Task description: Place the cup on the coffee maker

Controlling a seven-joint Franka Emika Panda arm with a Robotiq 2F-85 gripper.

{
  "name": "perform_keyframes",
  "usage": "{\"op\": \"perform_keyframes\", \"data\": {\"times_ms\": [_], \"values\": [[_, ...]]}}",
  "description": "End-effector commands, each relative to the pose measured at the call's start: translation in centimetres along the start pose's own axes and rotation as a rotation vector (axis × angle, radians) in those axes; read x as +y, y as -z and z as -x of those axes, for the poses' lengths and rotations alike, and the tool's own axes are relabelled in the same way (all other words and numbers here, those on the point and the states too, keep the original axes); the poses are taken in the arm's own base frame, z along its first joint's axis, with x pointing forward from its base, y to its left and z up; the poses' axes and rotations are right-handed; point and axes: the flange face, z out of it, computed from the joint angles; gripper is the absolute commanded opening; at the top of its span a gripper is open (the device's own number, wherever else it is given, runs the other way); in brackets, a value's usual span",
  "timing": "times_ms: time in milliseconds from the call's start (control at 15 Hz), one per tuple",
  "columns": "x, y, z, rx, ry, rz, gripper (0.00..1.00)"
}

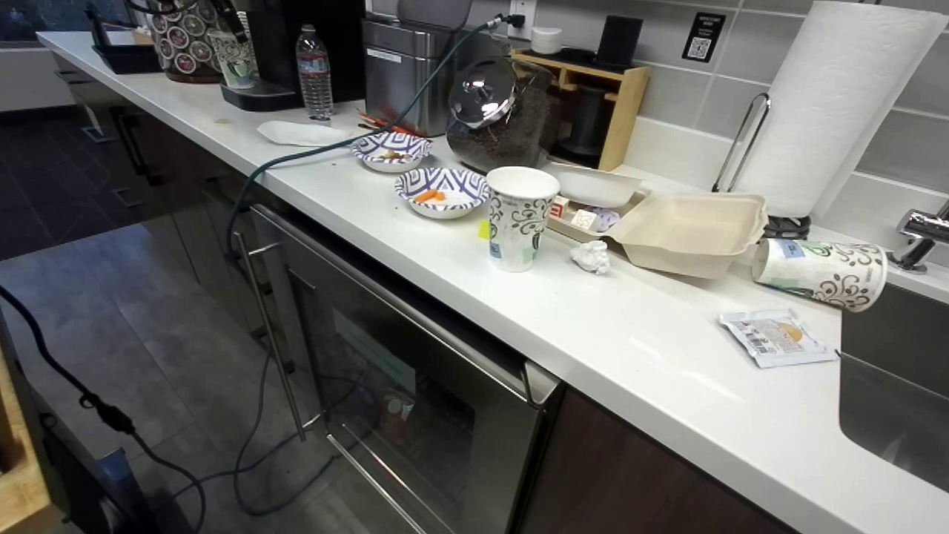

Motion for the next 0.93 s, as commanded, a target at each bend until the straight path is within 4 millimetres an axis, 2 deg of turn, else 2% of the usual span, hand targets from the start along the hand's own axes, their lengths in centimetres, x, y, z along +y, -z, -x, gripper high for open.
{"op": "perform_keyframes", "data": {"times_ms": [0,67,200,267,600,733,800,867], "values": [[0.3,2.3,0.5,0.013,0.017,-0.007,0.94],[0.3,3.1,0.7,0.020,0.023,-0.013,1.00],[1.2,4.6,1.4,0.006,0.055,0.016,1.00],[2.5,5.6,1.8,-0.009,0.078,0.071,1.00],[7.0,11.4,6.2,-0.086,0.183,0.215,1.00],[7.9,13.6,7.8,-0.069,0.155,0.233,1.00],[6.3,11.0,5.2,-0.079,0.166,0.192,1.00],[6.8,12.1,6.0,-0.075,0.166,0.203,1.00]]}}
